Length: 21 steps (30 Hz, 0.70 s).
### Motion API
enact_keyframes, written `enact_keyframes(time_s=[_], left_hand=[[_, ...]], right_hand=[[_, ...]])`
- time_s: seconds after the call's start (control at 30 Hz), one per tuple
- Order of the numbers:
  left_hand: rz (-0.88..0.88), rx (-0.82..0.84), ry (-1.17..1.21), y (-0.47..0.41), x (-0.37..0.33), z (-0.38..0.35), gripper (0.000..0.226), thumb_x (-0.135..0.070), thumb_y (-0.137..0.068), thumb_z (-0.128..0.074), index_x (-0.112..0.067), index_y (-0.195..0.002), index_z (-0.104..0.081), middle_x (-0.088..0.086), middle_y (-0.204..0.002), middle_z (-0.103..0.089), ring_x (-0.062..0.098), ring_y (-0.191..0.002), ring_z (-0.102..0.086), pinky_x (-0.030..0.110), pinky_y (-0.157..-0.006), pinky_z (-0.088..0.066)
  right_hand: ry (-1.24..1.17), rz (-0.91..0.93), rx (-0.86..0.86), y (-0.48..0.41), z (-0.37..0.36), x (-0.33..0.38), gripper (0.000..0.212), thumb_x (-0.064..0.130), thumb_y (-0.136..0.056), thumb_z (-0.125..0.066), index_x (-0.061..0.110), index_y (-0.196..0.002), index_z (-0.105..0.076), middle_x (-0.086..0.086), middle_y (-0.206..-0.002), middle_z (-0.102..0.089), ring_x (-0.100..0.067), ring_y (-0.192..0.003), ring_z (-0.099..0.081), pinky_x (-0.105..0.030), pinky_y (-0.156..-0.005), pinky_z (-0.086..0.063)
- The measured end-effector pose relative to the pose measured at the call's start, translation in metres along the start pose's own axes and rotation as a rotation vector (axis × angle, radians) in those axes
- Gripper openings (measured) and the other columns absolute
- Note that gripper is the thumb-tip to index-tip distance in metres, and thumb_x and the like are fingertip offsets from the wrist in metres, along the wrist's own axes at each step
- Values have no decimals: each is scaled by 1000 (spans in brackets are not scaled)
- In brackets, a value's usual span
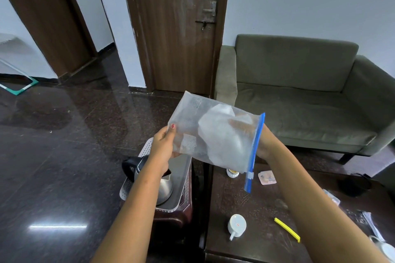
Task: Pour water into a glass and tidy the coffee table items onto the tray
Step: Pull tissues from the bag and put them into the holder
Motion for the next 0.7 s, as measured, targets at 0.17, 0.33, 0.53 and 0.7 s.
enact_keyframes(time_s=[0.17, 0.33, 0.53, 0.7], left_hand=[[81, -152, 173, -12, 5, 24, 19, -40, -96, -49, -27, -95, -62, 3, -101, -69, 21, -89, -68, 32, -60, -56], [152, -223, 179, -25, 18, 42, 26, -41, -97, -46, -23, -112, -56, 7, -121, -62, 29, -106, -62, 35, -61, -53], [203, -216, 186, -56, 30, 59, 33, -39, -98, -44, -20, -122, -54, 8, -121, -61, 30, -108, -61, 38, -68, -55], [243, -215, 187, -102, 34, 78, 25, -36, -99, -43, -21, -116, -55, 2, -106, -63, 24, -93, -63, 38, -69, -53]], right_hand=[[-28, -31, -34, -7, 13, -11, 8, 16, -84, -68, 15, -92, -69, -4, -84, -74, -18, -71, -71, -31, -64, -59], [-89, -15, -186, -21, 10, -20, 8, 12, -83, -68, 16, -84, -62, 0, -71, -71, -14, -60, -68, -27, -55, -57], [-89, -93, -248, -55, -4, -33, 19, 18, -80, -72, 17, -95, -60, -8, -91, -68, -24, -81, -66, -36, -69, -57], [-142, -98, -366, -98, -7, -44, 12, 13, -80, -71, 18, -86, -62, -9, -93, -67, -27, -86, -65, -42, -77, -55]])
Point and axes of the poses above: each hand's wrist, its own y-axis away from the middle knuckle, its own z-axis out of the back of the hand, x = y × z, the point moved 3 cm from there along -y, towards the middle knuckle
